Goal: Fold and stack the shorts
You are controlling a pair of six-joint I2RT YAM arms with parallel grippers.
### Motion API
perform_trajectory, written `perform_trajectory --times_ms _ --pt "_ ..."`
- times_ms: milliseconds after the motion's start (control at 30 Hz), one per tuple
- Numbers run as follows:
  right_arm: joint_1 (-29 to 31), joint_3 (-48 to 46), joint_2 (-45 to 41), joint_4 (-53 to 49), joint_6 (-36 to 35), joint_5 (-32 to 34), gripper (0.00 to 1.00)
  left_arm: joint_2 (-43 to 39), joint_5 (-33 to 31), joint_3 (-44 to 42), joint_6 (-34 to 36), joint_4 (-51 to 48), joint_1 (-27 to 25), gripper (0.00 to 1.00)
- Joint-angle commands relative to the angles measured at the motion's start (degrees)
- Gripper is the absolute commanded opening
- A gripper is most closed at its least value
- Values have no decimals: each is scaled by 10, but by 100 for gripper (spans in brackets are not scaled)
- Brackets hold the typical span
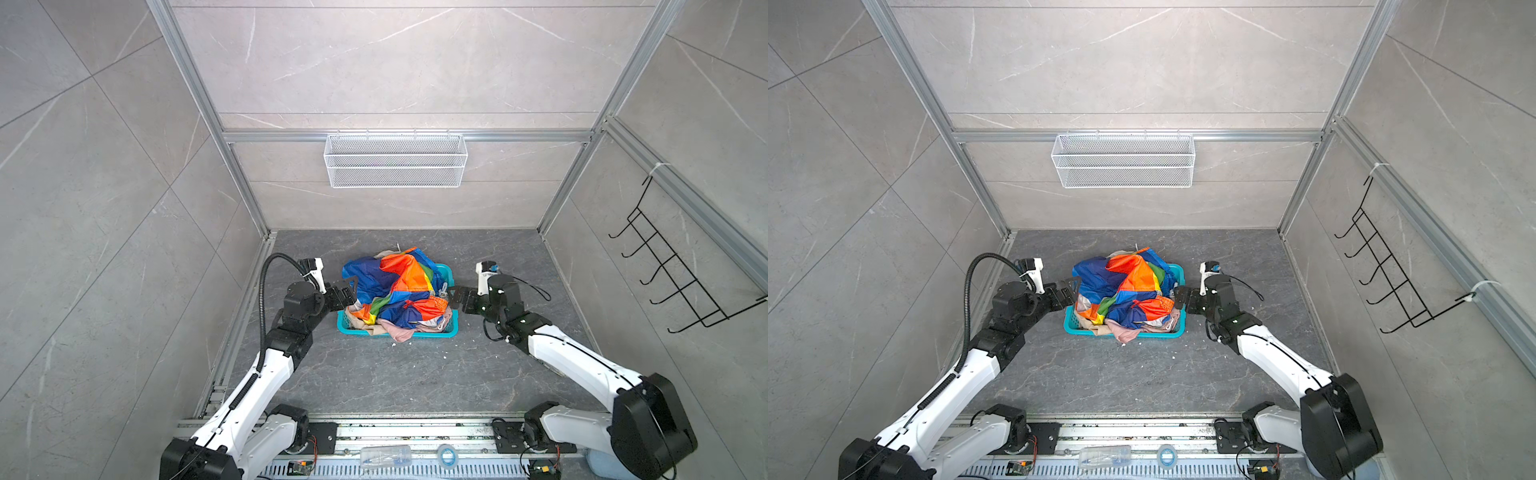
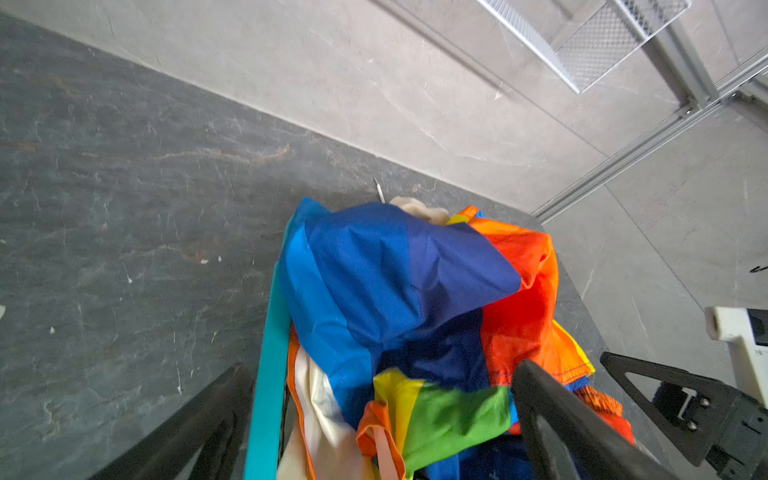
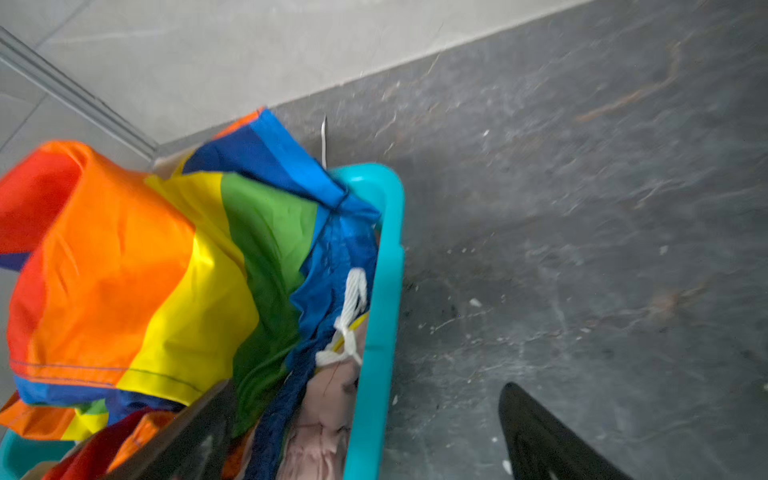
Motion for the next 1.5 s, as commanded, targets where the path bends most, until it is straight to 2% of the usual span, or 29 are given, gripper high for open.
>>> perform_trajectory --times_ms 0,133,267,467,533,600,733,800,933,1033,1233,1300,1467 --pt "15 46 55 -51 28 3 99 -17 -30 6 -4 -29 -11 100" --pt "19 74 109 -56 37 17 96 -20 -31 4 12 -36 -19 100" --pt "19 83 129 -46 48 24 82 -11 -22 13 22 -39 -24 100" --pt "19 98 166 -39 84 37 53 15 -11 35 29 -41 -37 100" --pt "20 94 171 -31 96 45 46 24 -14 46 46 -42 -51 100" --pt "20 92 173 -28 108 57 34 32 -23 62 57 -51 -63 100" --pt "10 95 162 -64 149 126 14 52 -30 88 71 -60 -81 100" --pt "-6 106 155 -119 200 184 3 63 -25 98 70 -61 -85 100" --pt "-71 109 138 -184 276 202 3 82 -25 115 73 -61 -95 100" --pt "-114 77 105 -177 325 213 2 95 -31 129 82 -61 -108 100" --pt "-181 70 83 -206 370 300 0 129 -31 154 90 -59 -132 100" --pt "-208 76 90 -215 376 311 0 141 -30 161 95 -58 -140 100" --pt "-276 66 101 -238 445 315 0 177 -31 178 105 -56 -159 100"
